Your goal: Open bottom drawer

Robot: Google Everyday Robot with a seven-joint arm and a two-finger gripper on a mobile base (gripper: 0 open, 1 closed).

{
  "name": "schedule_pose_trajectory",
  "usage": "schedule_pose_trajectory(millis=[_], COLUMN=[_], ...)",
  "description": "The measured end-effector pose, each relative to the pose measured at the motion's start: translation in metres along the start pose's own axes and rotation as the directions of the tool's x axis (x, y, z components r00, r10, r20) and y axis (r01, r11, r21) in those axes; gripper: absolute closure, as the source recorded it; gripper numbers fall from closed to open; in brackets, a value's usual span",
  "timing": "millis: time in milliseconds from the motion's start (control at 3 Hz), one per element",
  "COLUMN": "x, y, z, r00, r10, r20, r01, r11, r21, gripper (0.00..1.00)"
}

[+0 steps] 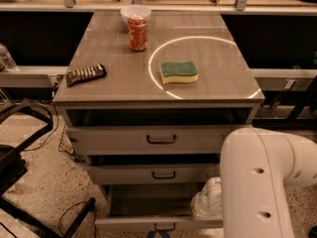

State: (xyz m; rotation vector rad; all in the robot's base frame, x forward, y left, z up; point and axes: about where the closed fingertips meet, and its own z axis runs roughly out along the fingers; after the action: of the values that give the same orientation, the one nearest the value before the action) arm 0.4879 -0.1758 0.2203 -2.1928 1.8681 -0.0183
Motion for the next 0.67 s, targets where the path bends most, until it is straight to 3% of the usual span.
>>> schedule_pose_trajectory(millis=[333, 667], x=[-0.014, -0.028], y=[-0.04, -0.065], z=[-0.023, -0.022], r00=[0.998, 0.993], r10=[-0.063, -0.11], r20=[0.028, 0.037], r01=[0.06, 0.103], r11=[0.9922, 0.9823], r21=[0.109, 0.156], gripper=[1.0, 1.0])
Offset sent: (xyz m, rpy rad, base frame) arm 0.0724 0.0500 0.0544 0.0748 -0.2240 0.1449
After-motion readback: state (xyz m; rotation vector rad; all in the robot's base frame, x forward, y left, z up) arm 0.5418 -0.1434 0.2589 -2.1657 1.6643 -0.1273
